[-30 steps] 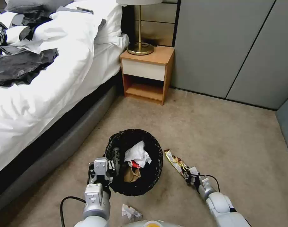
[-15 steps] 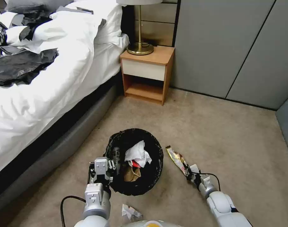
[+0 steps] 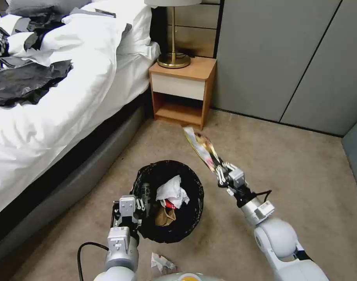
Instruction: Pick up the trash bin, then pick up the garbage from the floor and place it into the trash bin.
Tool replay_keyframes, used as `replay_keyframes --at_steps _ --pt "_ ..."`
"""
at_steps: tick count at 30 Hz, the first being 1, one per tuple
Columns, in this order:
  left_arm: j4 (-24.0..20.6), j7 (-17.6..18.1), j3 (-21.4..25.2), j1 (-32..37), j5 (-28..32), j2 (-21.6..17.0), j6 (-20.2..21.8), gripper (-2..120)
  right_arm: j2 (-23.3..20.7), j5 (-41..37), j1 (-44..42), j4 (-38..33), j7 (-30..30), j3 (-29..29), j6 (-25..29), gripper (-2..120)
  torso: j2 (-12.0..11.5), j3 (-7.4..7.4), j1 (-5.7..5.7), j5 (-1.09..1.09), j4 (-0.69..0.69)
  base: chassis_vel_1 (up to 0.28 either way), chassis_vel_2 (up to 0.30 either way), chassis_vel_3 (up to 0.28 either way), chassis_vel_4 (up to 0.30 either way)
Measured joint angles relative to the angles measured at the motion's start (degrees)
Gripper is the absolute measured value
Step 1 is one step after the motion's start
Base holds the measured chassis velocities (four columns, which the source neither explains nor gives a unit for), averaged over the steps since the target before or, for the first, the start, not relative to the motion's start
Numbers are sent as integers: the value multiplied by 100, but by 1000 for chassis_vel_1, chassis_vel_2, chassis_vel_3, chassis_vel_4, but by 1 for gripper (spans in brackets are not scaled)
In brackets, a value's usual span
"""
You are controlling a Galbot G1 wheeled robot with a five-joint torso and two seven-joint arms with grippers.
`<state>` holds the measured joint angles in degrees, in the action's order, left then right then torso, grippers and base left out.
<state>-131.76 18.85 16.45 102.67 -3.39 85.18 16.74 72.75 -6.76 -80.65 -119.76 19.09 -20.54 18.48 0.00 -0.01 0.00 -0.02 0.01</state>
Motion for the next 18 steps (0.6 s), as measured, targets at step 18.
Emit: replay_keyframes --at_steps 18 --pt "6 -7 -73 5 -51 32 -13 1 -21 622 -582 660 335 727 532 0 0 1 0 3 -1 0 0 0 0"
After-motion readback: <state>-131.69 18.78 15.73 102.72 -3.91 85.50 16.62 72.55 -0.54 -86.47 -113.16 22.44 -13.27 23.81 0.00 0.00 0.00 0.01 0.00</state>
